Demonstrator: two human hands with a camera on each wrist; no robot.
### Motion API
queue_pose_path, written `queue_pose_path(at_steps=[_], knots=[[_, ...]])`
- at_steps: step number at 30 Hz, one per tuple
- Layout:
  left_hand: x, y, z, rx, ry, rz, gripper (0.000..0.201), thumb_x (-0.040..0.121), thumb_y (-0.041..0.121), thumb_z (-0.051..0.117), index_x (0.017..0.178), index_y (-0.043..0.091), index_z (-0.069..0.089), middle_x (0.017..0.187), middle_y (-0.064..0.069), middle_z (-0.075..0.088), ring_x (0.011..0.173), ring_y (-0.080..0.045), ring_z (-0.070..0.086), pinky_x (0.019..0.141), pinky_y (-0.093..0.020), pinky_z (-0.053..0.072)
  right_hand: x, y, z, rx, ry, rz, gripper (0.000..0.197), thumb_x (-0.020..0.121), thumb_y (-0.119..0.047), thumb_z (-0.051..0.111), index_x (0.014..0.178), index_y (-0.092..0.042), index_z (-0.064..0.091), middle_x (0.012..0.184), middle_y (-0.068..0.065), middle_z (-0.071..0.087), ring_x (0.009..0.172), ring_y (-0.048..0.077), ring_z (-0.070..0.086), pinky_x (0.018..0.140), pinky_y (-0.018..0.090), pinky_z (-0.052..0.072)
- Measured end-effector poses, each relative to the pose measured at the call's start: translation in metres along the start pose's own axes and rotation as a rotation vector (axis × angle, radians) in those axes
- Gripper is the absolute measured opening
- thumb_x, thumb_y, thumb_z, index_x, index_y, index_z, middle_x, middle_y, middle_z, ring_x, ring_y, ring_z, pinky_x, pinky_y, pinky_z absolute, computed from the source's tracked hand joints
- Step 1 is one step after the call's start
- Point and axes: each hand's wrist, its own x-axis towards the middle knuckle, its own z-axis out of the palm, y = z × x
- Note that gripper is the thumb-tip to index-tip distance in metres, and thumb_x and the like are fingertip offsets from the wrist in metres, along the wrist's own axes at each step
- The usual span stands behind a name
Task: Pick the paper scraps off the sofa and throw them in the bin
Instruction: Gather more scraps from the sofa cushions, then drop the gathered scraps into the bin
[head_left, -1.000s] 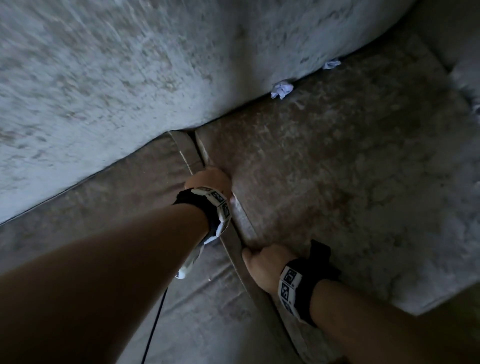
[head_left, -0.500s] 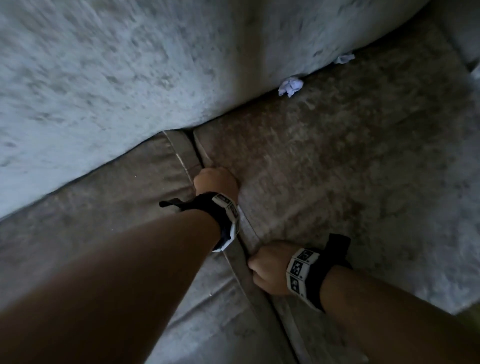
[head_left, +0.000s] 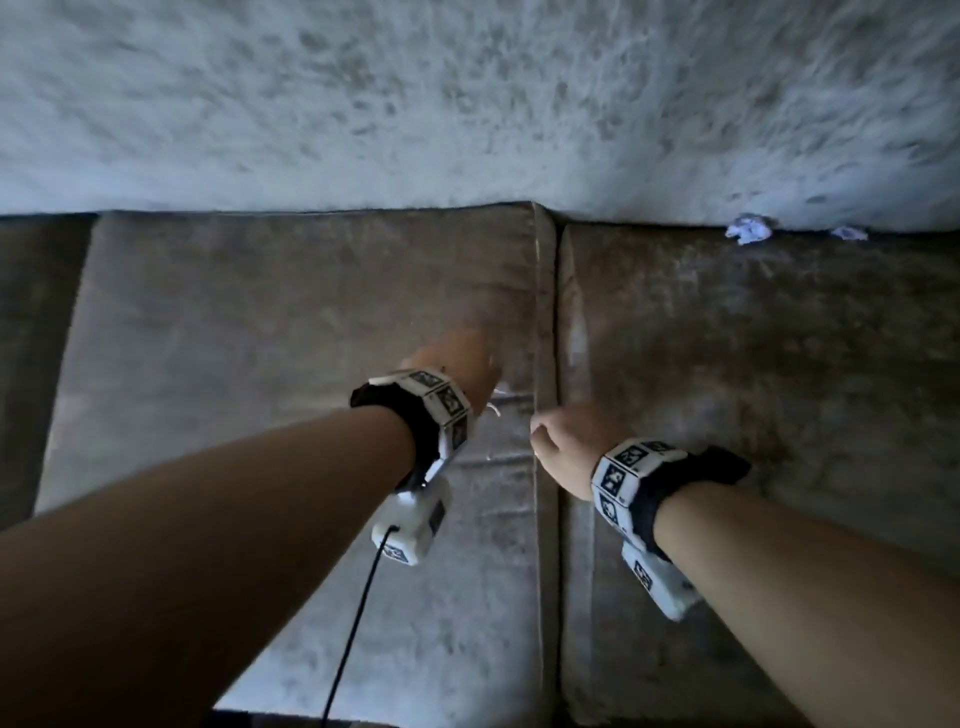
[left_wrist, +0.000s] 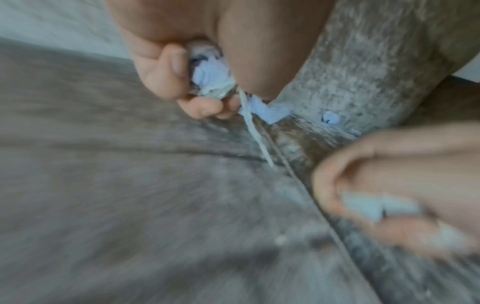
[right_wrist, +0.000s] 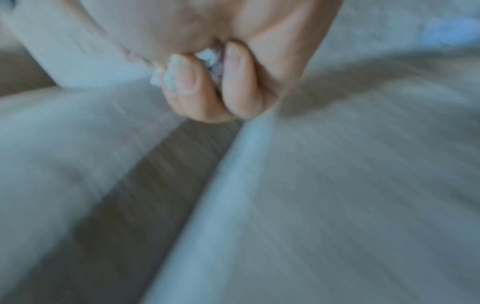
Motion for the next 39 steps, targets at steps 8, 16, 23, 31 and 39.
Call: queue_pose_path(at_steps=[8,16,23,31,39], knots=[[-0.119,-0.144,0.002,-0.422,0.196,-0.439,0.029,0.096,0.033,0.037,0.107,0.012,0.054,0.110,-0.018,0.065,0.102,-0.037,0.061,0.075,-0.032,0.041,0.026,-0.187,0.027,-0.105,-0.003,-0.388,0.038,0.090,-0.030,0.028,0.087,-0.014,0.062,0.094,0.015,0.068,0.088,0.031,0.063,0.069,0.031,0.040],[-0.275,-0.304,0.038,-0.662,0.367,-0.825,0.030,0.099,0.027,0.034,0.113,0.011,0.055,0.111,-0.017,0.065,0.104,-0.035,0.060,0.077,-0.033,0.041,-0.001,-0.367,0.142,-0.332,-0.259,-0.758,0.034,0.101,-0.034,0.031,0.084,-0.020,0.056,0.086,0.010,0.069,0.081,0.031,0.063,0.067,0.033,0.044],[-0.401,-0.408,0.093,-0.833,0.521,-1.092,0.026,0.097,0.035,0.033,0.088,0.021,0.052,0.099,-0.008,0.067,0.094,-0.031,0.062,0.074,-0.031,0.044,-0.045,-0.495,0.259,-0.520,-0.493,-0.994,0.031,0.098,-0.036,0.035,0.100,-0.015,0.058,0.095,0.017,0.068,0.086,0.039,0.063,0.070,0.039,0.050],[-0.528,-0.500,0.178,-0.962,0.530,-1.241,0.030,0.098,0.037,0.034,0.081,0.025,0.056,0.081,0.002,0.065,0.083,-0.025,0.066,0.068,-0.030,0.049,-0.110,-0.606,0.391,-0.710,-0.666,-1.034,0.027,0.098,-0.037,0.026,0.082,-0.023,0.044,0.095,0.014,0.066,0.083,0.037,0.060,0.073,0.040,0.050],[-0.579,-0.529,0.233,-1.175,0.657,-1.323,0.031,0.098,0.037,0.036,0.114,0.028,0.061,0.102,0.001,0.071,0.096,-0.026,0.066,0.082,-0.036,0.054,-0.132,-0.644,0.474,-0.884,-0.740,-1.034,0.027,0.098,-0.032,0.027,0.076,-0.023,0.042,0.078,0.002,0.054,0.077,0.031,0.054,0.070,0.037,0.046]])
